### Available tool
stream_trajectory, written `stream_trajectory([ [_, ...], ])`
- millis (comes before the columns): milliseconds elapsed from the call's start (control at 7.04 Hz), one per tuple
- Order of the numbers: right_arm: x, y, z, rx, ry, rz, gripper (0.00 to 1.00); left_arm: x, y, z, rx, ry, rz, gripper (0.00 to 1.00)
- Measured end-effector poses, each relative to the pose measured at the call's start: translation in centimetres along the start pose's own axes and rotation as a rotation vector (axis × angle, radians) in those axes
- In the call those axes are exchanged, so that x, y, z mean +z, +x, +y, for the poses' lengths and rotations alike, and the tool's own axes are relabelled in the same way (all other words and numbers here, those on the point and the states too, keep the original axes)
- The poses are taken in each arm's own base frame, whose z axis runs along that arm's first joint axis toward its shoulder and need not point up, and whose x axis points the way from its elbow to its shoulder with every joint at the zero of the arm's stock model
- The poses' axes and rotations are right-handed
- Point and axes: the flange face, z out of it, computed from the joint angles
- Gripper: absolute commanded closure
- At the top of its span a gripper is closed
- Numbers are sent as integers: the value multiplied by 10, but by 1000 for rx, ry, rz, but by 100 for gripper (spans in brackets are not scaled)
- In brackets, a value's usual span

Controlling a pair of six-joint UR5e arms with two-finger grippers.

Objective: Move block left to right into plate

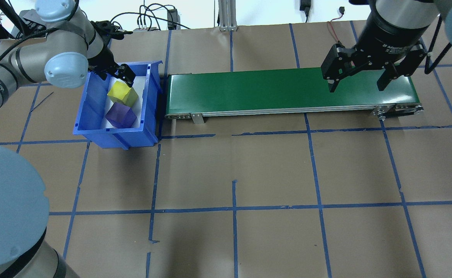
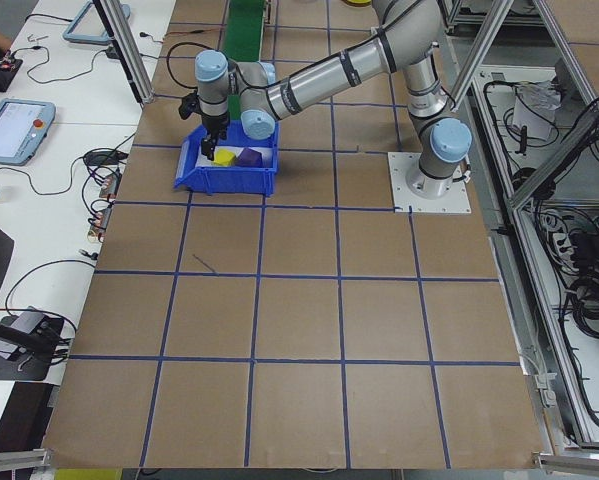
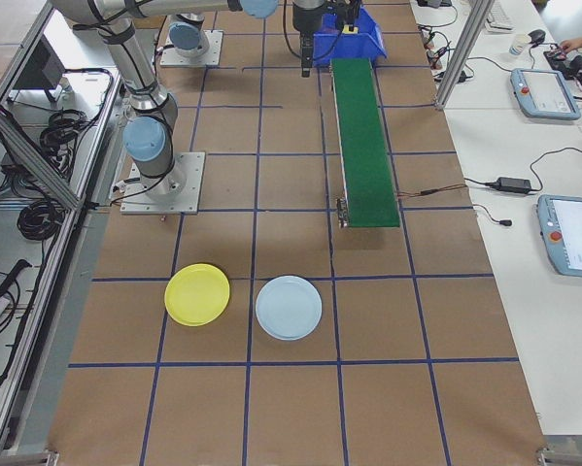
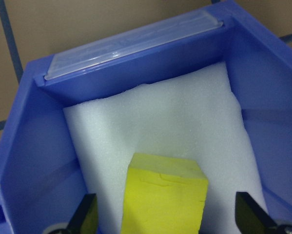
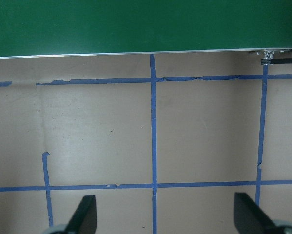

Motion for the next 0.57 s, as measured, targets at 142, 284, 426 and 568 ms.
stream_trajectory([
  [142,0,0,0,0,0,0,0,4,0,2,68,-9,-1,0],
  [284,0,0,0,0,0,0,0,11,2,7,117,-25,3,0],
  [426,0,0,0,0,1,-1,0,19,4,13,140,-44,11,0],
  [568,0,0,0,0,1,0,0,26,7,17,149,-57,19,0],
])
